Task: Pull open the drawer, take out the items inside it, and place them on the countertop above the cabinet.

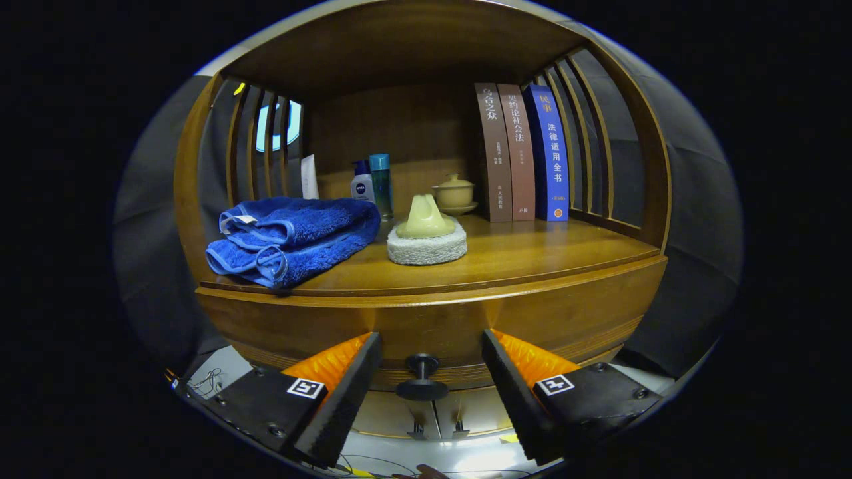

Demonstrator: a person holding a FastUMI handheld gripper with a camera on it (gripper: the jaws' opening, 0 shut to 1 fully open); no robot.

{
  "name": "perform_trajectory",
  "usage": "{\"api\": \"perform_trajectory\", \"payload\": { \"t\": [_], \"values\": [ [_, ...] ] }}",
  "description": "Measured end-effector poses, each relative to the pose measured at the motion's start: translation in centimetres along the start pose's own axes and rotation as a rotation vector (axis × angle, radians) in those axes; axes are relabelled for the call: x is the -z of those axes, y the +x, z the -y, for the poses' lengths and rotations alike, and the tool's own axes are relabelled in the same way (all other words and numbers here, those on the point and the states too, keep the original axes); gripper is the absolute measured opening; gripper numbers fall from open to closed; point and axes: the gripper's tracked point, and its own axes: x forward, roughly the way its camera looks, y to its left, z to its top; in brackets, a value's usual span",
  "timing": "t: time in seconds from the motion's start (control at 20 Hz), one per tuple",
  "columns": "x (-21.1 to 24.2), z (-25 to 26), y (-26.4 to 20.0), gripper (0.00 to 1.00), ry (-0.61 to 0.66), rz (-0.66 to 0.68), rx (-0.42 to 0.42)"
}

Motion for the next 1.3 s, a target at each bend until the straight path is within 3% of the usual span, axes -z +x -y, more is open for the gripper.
{"api": "perform_trajectory", "payload": {
  "t": [0.3, 0.75, 1.3],
  "values": [
    [-3.5, -0.5, -4.5, 1.00, -0.004, 0.013, -0.021],
    [-20.3, -1.6, -16.7, 0.99, -0.003, 0.205, -0.096],
    [-24.4, -2.9, -23.2, 0.99, -0.025, 0.236, -0.145]
  ]
}}
